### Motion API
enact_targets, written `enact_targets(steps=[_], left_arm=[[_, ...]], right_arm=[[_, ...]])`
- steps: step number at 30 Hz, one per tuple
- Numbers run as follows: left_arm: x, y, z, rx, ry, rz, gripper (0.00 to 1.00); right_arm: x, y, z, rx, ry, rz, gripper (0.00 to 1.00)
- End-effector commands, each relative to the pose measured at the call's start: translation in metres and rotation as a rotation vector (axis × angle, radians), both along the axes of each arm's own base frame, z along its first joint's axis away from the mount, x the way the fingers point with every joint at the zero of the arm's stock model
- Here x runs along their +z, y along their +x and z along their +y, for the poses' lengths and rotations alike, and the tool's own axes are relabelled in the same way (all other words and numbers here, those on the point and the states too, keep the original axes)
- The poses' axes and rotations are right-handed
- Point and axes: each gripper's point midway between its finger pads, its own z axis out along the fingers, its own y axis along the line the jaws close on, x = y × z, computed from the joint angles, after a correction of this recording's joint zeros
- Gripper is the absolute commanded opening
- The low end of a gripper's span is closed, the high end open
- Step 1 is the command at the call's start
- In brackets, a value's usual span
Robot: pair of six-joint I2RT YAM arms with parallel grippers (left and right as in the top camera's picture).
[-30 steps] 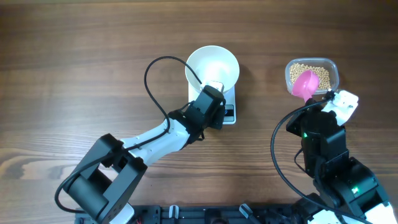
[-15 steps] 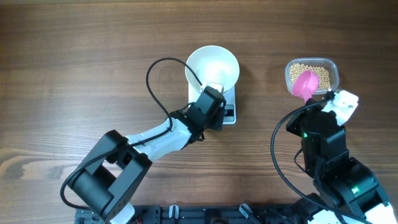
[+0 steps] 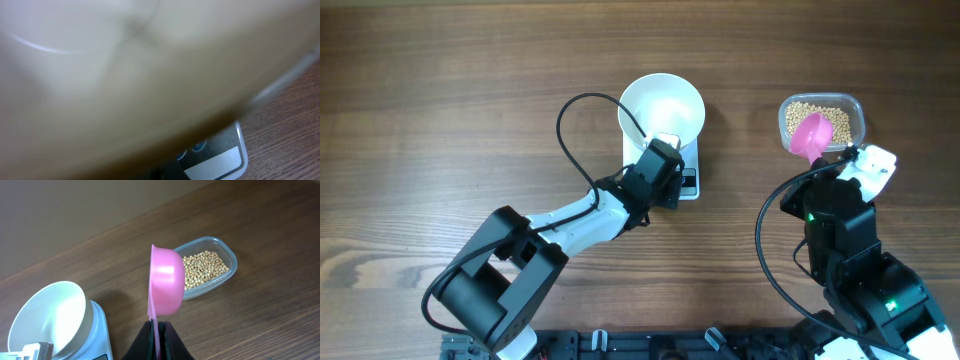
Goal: Scoop item into bowl and weigh 150g on scale
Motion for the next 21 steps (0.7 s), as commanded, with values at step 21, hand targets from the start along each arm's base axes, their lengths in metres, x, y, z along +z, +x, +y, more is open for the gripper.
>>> enact_targets(steps=[21], left_arm=[[-0.034,-0.014,0.012,-0.005,0.097,0.087,0.04]], right_arm=[[0.012,0.001,-0.002,-0.008,0.001,-0.028,0.04]])
